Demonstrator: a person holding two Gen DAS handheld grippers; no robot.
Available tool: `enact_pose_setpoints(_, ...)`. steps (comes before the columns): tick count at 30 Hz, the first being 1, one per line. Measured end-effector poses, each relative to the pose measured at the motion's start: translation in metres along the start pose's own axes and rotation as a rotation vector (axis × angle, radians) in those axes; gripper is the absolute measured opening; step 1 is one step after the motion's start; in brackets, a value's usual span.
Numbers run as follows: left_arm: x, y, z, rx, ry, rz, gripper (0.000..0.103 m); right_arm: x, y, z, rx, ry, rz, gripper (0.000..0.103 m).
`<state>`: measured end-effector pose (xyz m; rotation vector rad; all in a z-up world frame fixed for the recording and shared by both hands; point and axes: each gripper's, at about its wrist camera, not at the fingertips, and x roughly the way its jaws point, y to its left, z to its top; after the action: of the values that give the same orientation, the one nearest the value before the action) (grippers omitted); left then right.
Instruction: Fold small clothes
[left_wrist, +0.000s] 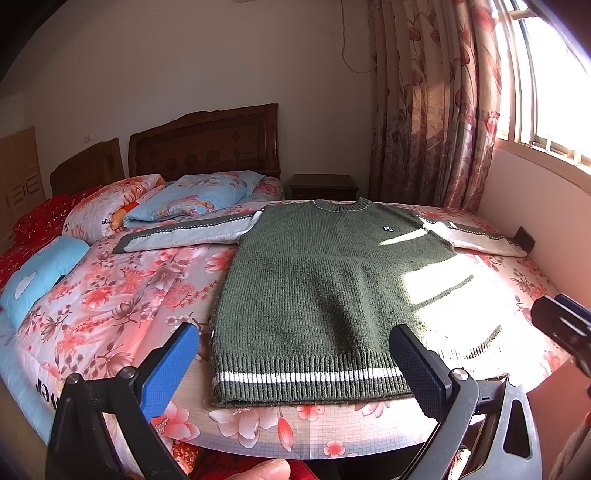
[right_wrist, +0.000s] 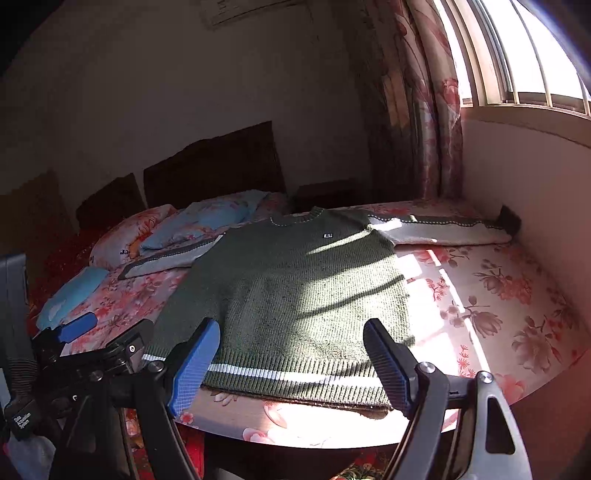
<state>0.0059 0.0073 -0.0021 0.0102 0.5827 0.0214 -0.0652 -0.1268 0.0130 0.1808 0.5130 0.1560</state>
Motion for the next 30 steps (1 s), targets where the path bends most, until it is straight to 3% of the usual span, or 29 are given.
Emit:
enact_pose_setpoints(4,0.005,0.003,-0.001,-0.005,0.015,0.017,0.103,-0.04,0.029,0.005,-0.101,-0.161,0.172,0.082)
enact_pose_setpoints(8,0.006,0.006,-0.001,-0.01,0.013,0.036,0.103,-0.064,0.068,0.004,-0.249,-0.238,0.276,0.082)
enact_pose_setpoints(14,0.009,0.01,-0.001,-0.024,0.024,0.048,0.103,-0.067,0.117,0.005,-0.418,-0.256,0.275,0.082)
enact_pose_setpoints(22,0.011,0.009,-0.003,-0.013,0.033,0.047,0.103,-0.061,0.145,0.01,-0.44,-0.247,0.281,0.082)
enact_pose_setpoints(30,0.011,0.009,-0.002,-0.017,0.035,0.046,0.103,-0.054,0.135,0.01,-0.417,-0.232,0.28,0.082)
